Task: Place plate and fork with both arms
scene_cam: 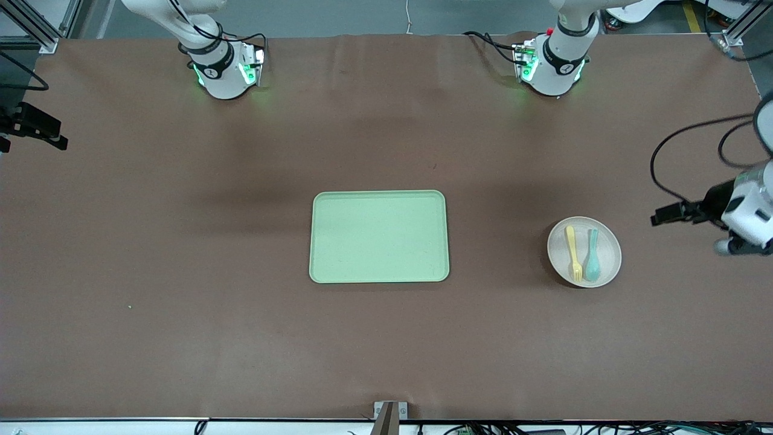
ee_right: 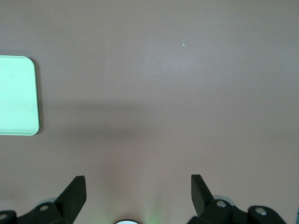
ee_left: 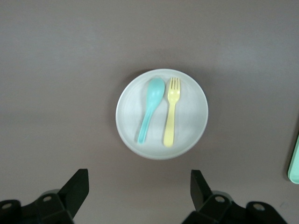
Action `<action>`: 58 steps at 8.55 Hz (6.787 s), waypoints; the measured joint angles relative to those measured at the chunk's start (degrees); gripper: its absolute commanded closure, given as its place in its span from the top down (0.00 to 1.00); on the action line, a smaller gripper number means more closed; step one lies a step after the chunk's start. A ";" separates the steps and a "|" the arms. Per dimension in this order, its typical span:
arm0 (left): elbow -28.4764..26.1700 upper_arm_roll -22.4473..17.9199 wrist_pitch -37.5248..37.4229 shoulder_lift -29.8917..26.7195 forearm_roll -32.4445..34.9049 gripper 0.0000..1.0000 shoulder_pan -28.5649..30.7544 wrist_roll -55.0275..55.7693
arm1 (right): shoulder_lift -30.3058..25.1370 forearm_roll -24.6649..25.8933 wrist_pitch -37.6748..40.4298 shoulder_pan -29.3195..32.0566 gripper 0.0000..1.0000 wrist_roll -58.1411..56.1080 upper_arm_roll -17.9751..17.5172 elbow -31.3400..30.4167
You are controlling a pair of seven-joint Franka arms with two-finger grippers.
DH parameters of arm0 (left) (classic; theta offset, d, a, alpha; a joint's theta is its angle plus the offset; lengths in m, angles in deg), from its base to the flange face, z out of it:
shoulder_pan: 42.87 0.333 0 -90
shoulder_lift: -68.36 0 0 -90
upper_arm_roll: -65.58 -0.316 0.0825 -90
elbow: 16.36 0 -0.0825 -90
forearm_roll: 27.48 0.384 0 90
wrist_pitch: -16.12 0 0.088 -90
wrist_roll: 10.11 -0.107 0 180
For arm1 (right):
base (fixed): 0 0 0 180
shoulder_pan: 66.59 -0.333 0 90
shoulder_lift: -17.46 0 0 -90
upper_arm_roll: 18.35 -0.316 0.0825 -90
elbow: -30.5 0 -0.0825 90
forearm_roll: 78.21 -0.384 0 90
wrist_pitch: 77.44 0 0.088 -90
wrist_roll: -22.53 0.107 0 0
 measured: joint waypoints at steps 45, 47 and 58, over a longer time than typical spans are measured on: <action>-8.68 2.93 4.07 -19.83 8.08 1.00 -10.01 22.98 | 51.83 -5.10 -56.75 -45.68 0.32 44.10 -0.22 7.14; -5.52 -1.00 -2.86 -24.33 8.92 1.00 -13.85 17.08 | 52.28 -5.09 -56.75 -45.68 0.15 45.44 -0.16 7.22; 1.06 -1.62 -6.94 -25.11 10.09 1.00 -13.51 11.05 | 40.09 -9.49 -35.62 -40.18 0.00 49.26 0.85 3.05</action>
